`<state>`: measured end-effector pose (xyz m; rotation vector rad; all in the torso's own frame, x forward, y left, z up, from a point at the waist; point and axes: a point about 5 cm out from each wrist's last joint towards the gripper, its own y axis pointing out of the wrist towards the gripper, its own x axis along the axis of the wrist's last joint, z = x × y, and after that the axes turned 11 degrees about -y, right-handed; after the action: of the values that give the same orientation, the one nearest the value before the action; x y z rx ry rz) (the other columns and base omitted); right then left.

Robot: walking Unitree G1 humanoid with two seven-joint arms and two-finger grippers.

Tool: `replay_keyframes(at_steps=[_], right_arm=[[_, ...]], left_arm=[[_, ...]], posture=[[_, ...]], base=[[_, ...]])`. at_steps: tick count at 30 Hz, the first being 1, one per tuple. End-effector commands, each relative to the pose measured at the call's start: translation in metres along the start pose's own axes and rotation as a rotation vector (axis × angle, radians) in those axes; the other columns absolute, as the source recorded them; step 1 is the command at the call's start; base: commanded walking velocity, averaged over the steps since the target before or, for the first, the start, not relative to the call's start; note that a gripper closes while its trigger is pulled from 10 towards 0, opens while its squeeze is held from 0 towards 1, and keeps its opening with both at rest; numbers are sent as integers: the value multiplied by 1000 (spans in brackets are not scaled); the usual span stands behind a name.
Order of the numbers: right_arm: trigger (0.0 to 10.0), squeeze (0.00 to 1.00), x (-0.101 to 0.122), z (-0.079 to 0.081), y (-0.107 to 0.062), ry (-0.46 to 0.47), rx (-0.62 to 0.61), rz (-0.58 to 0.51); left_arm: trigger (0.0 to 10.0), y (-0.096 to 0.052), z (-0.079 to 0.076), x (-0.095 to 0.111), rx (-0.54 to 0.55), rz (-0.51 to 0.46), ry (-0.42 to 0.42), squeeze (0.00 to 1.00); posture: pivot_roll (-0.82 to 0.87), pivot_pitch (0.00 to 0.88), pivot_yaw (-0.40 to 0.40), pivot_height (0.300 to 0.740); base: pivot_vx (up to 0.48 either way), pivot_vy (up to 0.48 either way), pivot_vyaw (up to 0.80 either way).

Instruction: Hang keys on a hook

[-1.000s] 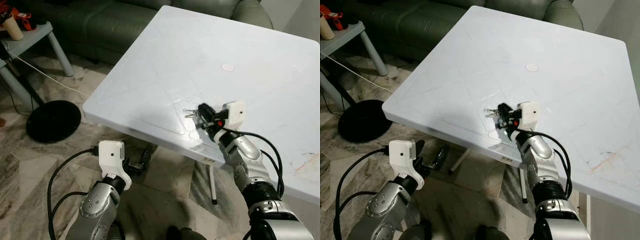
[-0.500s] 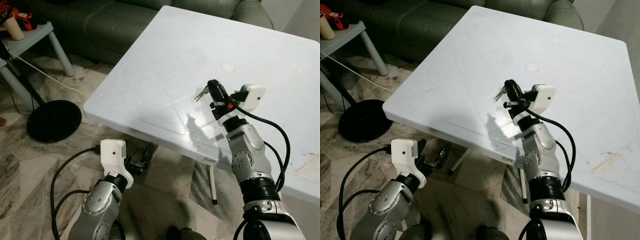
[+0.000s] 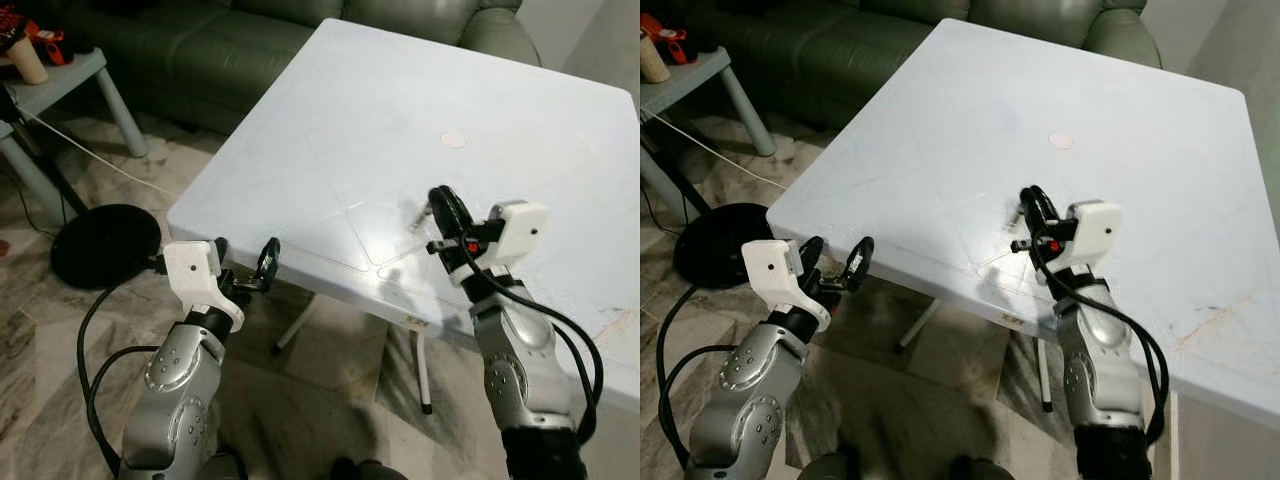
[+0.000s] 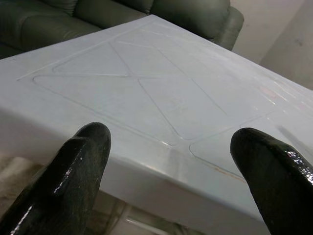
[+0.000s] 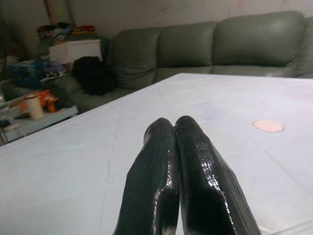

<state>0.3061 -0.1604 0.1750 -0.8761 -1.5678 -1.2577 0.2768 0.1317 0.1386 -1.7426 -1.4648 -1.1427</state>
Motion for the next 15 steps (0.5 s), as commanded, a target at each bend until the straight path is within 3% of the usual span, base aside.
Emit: replay_keyframes(at_steps=[1, 4, 15], right_arm=[[10000, 0, 1, 0, -5, -28, -31, 14], [10000, 0, -4, -2, -15, -104, -85, 66], [10000, 0, -8, -5, -15, -151, -95, 95]], left_arm=[[10000, 2, 2, 0, 2, -8, -9, 0], [10000, 11, 8, 3, 14, -25, 0, 0], [10000, 19, 26, 10, 65, -64, 15, 0]], posture=[[40, 82, -81, 732], [38, 69, -77, 732], [44, 60, -70, 732]], base=[[0, 0, 0], [0, 0, 0], [0, 0, 0]])
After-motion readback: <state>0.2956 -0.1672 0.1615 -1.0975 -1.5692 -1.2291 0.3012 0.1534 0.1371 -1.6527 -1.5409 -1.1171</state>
